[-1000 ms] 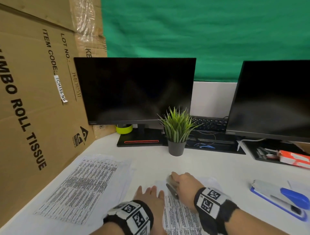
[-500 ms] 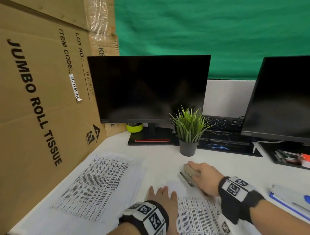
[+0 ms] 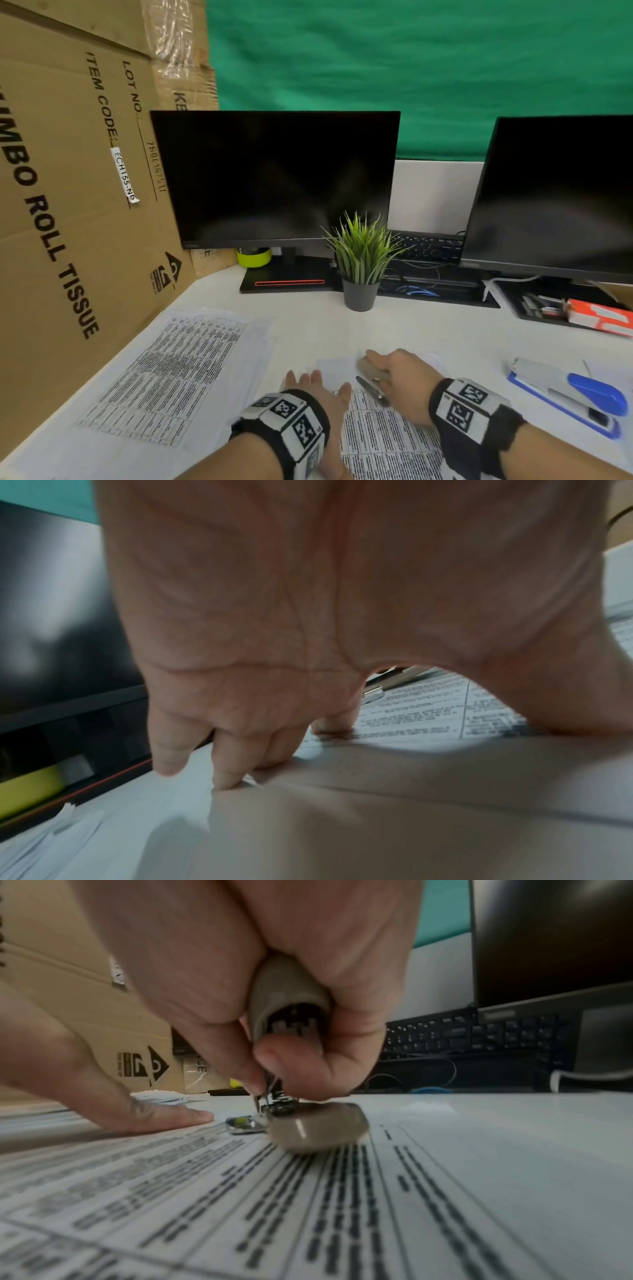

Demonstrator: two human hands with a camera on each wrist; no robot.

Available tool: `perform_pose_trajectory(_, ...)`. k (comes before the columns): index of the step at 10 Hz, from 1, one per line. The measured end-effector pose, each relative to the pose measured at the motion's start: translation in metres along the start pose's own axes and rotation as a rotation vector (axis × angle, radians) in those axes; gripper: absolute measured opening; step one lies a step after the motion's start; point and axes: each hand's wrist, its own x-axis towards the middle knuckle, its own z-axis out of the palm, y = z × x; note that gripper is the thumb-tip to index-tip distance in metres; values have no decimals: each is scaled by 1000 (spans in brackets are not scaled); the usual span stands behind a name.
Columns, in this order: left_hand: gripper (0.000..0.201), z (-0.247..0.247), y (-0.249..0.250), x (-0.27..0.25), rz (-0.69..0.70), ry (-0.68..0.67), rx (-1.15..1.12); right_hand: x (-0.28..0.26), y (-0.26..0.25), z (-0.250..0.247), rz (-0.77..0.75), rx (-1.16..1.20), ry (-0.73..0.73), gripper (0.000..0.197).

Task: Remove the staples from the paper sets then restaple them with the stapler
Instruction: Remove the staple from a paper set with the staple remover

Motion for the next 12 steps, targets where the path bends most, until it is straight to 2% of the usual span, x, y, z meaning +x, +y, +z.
perform_pose_trajectory(2,79,9,1,1,-29,100,-37,2,-12,-7,26,-29,-22,37)
perform_pose_trajectory(3,79,-2,-4,-4,112,7,46,14,-18,-3,82,-21,-7,38)
perform_pose_trajectory(4,78,-1,-1,-5,-2,35,23,24,-25,-3,122,-27,1,46)
perform_pose_trajectory(5,80,1,4,-4,-52,34,-22,30,-26,-9,136,-12,21,51)
perform_pose_trajectory(7,74,-12,3,-17,-41,45,-17,16,-11,-8,91,66,54,48)
perform_pose_trajectory(8,72,-12,4,-18,-14,43,27,7,-7,-7,68,-19,20,45)
perform_pose_trajectory(9,73,-7,3,-11,-17,77,-17,8,-11,-7,72,-103,0,29)
perform_pose_trajectory(10,75,-4,3,-10,-15,91,-35,19,-17,-5,115,-82,-3,11)
perform_pose_trajectory(11,75,-5,4,-9,-29,45,-30,28,-16,-3,115,-107,-30,12)
perform_pose_trajectory(12,76,-8,4,-7,-27,12,-5,30,-15,2,143,-94,19,20)
